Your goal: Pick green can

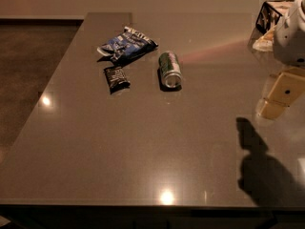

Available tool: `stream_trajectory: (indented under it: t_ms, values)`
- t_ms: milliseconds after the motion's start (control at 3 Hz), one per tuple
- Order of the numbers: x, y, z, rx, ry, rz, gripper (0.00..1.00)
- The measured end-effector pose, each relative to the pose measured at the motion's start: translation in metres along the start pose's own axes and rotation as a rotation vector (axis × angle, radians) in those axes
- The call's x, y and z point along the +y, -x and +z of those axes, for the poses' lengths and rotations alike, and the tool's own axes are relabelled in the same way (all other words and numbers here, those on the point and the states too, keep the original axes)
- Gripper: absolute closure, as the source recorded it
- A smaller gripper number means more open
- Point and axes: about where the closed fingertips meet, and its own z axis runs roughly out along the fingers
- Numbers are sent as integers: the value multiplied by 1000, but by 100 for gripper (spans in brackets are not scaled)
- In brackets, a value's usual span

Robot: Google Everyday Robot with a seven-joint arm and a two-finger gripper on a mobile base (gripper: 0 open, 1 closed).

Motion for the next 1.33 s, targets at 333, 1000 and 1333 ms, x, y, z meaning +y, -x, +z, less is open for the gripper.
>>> stream_trajectory:
  t_ms: [333,1000,1333]
  values:
    - [0,0,0,0,0,0,0]
    - [-37,33,18,-55,26,144,0]
    - [-65,57,39,-84,50,288,0]
